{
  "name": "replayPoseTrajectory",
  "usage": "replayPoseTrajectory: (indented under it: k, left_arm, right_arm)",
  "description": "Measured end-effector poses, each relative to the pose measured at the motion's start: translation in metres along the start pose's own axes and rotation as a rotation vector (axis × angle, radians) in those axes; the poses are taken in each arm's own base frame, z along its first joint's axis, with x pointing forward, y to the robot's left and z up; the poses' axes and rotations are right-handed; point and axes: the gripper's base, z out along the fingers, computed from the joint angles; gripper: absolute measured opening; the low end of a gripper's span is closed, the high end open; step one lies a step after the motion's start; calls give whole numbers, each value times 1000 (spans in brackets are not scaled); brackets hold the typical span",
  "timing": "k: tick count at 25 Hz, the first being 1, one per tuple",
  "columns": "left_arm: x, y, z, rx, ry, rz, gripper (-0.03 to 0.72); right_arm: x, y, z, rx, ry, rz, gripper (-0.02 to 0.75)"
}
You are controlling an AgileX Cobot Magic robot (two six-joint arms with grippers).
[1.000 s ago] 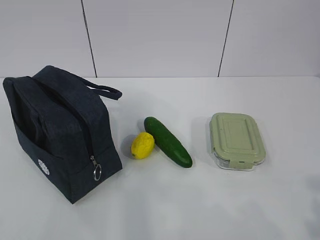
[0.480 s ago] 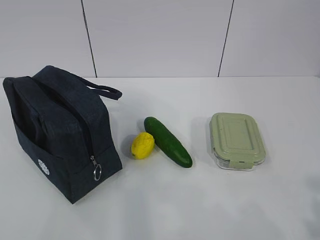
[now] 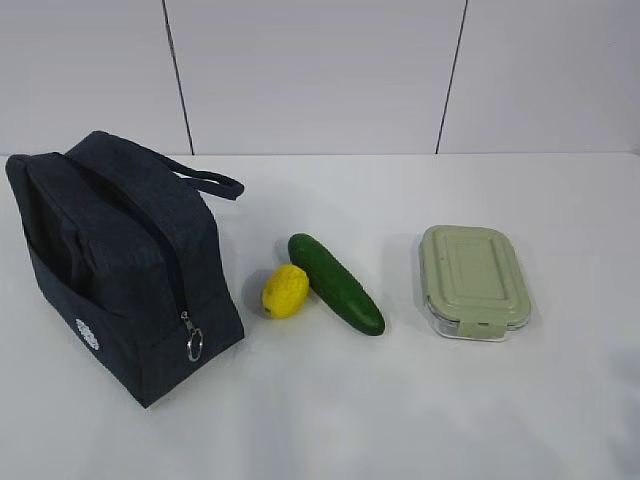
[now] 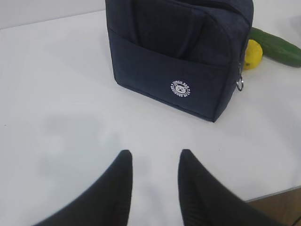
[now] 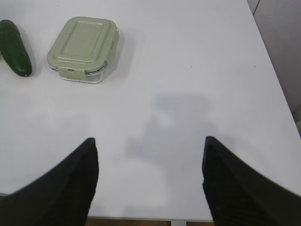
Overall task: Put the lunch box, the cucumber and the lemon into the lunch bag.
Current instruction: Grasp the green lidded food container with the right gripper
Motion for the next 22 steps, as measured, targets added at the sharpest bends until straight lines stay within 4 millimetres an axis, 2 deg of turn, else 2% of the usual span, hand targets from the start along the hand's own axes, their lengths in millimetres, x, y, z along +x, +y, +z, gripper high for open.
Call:
replayPoseTrajectory:
  k: [17, 22]
  left_arm:
    - [0, 0, 0, 0, 0, 0, 242]
    - [0, 0, 0, 0, 0, 0, 242]
  right_arm:
    - [-1, 0, 0, 0, -4, 13, 525]
    - [-19, -2, -19, 2, -86, 63, 525]
